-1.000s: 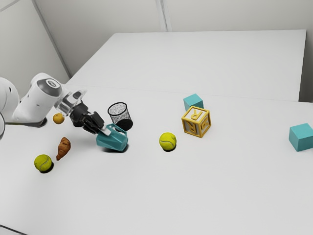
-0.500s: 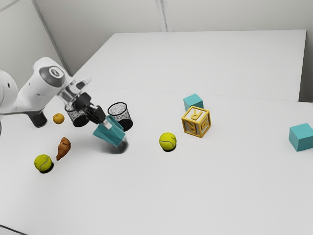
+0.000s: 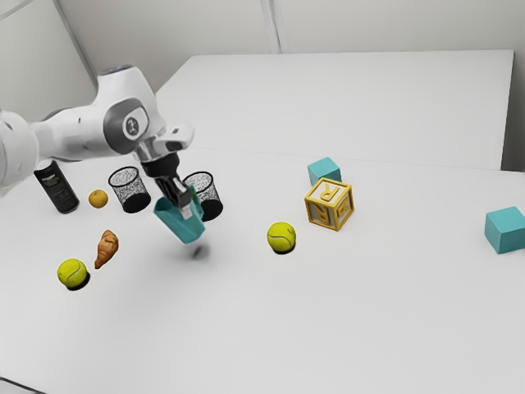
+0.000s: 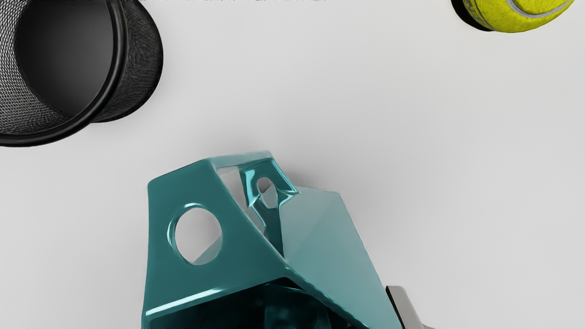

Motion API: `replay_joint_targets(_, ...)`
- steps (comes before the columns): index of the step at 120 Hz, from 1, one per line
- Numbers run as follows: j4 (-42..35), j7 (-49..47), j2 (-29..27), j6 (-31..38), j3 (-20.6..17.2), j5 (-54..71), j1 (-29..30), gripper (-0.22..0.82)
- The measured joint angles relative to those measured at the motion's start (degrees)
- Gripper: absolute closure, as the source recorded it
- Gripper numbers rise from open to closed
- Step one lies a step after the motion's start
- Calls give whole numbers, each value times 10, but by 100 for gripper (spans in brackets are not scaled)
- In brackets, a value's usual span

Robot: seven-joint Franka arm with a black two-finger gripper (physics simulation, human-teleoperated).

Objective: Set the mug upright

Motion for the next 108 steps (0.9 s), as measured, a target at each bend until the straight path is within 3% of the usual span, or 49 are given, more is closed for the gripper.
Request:
replay_joint_targets(41,-58,-133,-8,53,-53,90,1,78)
replay_joint_targets(108,-75,-259,22,85,-60,122,-7,78)
